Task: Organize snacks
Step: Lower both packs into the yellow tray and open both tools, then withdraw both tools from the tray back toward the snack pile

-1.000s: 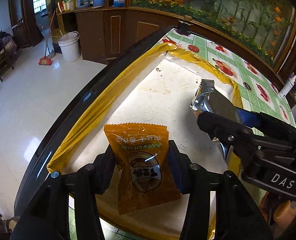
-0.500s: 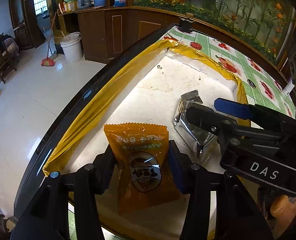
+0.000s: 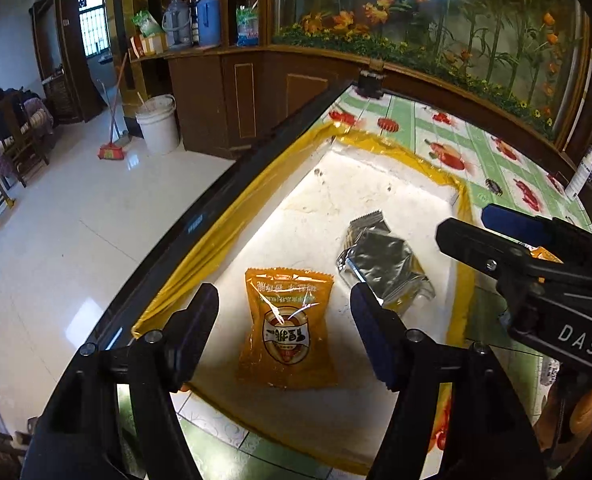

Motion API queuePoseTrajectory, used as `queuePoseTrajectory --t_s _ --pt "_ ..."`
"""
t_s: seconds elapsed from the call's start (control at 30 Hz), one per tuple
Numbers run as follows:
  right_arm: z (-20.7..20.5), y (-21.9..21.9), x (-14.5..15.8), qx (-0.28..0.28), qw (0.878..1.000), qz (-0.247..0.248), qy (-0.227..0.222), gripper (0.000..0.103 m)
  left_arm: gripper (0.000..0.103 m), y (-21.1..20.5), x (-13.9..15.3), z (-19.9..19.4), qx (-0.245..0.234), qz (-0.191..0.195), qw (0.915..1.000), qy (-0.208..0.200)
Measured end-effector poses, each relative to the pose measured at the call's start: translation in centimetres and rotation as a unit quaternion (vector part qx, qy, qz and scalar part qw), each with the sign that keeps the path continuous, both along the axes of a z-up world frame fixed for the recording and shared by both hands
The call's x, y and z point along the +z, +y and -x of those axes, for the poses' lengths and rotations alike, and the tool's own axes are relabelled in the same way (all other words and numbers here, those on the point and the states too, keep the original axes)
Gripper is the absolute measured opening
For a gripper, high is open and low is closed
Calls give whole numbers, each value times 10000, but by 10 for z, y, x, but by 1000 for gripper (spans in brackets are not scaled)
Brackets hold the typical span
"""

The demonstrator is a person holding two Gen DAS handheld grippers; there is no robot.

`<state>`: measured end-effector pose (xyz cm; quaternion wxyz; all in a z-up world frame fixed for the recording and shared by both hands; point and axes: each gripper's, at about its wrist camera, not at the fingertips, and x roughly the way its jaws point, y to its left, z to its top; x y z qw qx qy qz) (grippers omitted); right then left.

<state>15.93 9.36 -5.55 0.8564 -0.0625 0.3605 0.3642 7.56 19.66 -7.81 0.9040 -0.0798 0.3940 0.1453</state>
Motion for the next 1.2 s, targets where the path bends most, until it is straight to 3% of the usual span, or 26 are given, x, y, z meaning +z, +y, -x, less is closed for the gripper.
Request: queuePoseTrajectory --t_s 0.1,0.2,0.53,0.7,1.2 --pt "11 -15 14 -135 9997 -54 -173 68 68 -8 15 9 -21 -143 9997 -210" --pt "22 -28 26 -257 9991 -99 -307 69 76 -15 28 17 -28 -263 9989 -399" --pt "54 -59 48 -481 9972 -224 -524 76 76 -36 61 41 -84 -478 9951 -864" --pt "64 -72 54 -592 9962 -267 -586 77 83 -46 70 51 -120 -588 9929 -1028" --pt "85 -106 65 -862 9930 -340 -729 80 83 -62 84 69 -172 -684 9896 -1255"
